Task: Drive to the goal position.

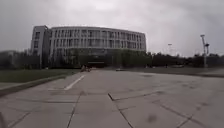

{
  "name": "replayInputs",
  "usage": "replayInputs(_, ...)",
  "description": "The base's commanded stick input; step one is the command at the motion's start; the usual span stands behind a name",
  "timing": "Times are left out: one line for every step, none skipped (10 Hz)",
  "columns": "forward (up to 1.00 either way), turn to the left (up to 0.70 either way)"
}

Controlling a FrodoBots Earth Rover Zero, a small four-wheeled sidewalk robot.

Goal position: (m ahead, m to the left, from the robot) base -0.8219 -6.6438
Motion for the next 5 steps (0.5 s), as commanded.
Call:
replayInputs(1.0, 0.0)
replayInputs(1.0, 0.0)
replayInputs(1.0, 0.0)
replayInputs(1.0, 0.0)
replayInputs(1.0, 0.0)
